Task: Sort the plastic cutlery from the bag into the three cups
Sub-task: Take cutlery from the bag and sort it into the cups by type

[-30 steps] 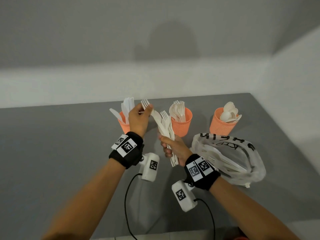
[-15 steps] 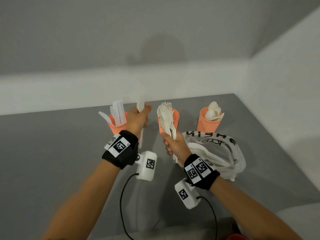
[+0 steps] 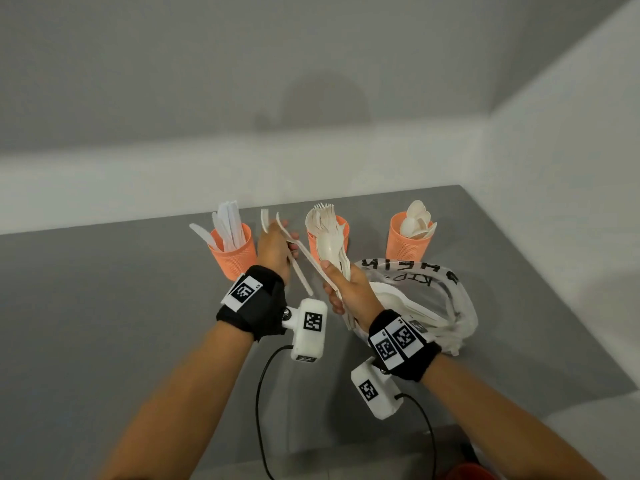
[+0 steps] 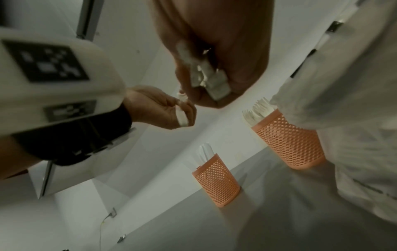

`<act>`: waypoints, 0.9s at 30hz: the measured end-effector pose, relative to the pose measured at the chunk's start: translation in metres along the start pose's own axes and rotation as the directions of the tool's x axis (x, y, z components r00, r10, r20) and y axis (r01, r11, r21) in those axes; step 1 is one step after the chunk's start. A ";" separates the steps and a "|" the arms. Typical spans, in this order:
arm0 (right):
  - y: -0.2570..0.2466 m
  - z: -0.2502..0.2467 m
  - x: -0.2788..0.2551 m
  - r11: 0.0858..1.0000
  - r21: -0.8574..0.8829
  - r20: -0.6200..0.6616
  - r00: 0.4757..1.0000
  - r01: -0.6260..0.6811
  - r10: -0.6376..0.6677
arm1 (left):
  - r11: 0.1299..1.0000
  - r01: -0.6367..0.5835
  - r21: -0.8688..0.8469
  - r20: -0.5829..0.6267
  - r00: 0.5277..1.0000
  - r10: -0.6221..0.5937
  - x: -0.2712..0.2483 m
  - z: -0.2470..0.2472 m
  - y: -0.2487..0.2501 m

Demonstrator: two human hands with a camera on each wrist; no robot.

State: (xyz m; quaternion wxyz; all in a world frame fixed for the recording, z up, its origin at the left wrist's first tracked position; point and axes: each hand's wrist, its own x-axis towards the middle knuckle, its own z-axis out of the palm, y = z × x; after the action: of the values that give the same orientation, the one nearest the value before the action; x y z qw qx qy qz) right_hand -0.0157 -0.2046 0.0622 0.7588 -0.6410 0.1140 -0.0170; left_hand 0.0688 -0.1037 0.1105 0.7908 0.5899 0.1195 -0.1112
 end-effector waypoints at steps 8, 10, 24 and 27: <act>0.010 -0.004 -0.002 0.989 -0.147 -0.055 0.998 0.034 -0.042 | 0.997 0.020 -0.077 0.020 1.000 -0.019 -0.001 -0.007 0.002; 0.009 -0.006 -0.001 0.987 -0.157 -0.055 0.997 0.039 -0.048 | 0.994 -0.048 0.098 0.128 0.991 0.036 -0.006 -0.008 0.000; 0.003 -0.011 0.001 0.996 -0.093 -0.049 0.999 0.011 -0.015 | 0.945 -0.172 0.278 0.080 0.985 0.156 -0.018 0.002 -0.020; 0.007 -0.009 0.002 0.970 -0.230 -0.091 0.991 0.074 -0.097 | 0.993 -0.045 0.108 -0.011 0.999 0.046 -0.014 0.001 -0.026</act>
State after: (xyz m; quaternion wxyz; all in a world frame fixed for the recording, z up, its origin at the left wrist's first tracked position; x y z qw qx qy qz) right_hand -0.0164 -0.2122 0.0539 0.6729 -0.7257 0.1258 -0.0692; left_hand 0.0476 -0.1119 0.0912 0.7592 0.6351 0.1053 -0.0954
